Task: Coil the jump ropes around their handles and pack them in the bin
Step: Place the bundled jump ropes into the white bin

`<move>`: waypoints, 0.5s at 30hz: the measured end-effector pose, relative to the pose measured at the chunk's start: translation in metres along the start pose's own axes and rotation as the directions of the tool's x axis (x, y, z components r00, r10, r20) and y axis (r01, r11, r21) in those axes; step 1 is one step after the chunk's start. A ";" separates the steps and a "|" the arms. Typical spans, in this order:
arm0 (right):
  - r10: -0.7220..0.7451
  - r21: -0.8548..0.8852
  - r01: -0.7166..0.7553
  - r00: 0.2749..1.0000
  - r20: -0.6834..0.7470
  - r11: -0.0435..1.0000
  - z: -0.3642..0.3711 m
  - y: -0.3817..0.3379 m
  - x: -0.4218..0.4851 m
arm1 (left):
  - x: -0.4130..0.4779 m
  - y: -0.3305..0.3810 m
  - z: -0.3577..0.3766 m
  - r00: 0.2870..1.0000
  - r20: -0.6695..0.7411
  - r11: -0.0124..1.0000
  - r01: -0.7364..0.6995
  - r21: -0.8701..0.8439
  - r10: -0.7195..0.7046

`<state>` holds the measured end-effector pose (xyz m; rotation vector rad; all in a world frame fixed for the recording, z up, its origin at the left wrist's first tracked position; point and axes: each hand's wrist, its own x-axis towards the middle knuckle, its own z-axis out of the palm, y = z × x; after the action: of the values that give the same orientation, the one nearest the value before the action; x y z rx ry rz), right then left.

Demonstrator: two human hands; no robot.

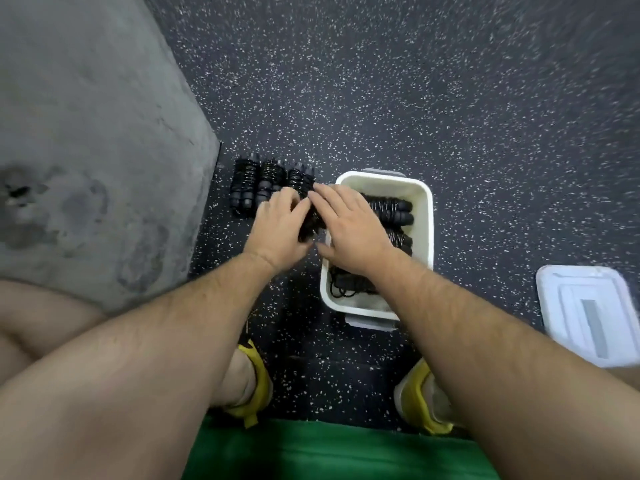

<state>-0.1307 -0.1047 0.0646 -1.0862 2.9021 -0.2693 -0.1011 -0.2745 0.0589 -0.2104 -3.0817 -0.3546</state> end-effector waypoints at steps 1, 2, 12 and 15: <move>0.016 -0.010 -0.016 1.000 0.003 1.000 -0.010 0.002 -0.004 | 0.003 0.009 -0.010 0.998 -0.001 0.998 -0.059 -0.021 0.059; 0.038 -0.018 -0.038 0.999 0.002 0.999 -0.021 0.004 -0.009 | 0.004 0.020 -0.019 0.994 0.000 0.993 -0.108 -0.036 0.109; 0.289 0.025 -0.297 0.942 0.171 0.954 -0.050 0.053 -0.121 | -0.016 0.106 -0.021 0.990 0.114 0.852 -0.006 -0.524 0.077; 0.299 0.042 -0.318 0.923 0.243 0.947 -0.041 0.051 -0.138 | -0.013 0.114 -0.011 0.955 0.290 0.824 0.211 -0.525 -0.059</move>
<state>-0.0631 0.0291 0.0917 -0.5869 2.7641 -0.2259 -0.0723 -0.1689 0.0949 -0.0449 -3.1577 -1.3345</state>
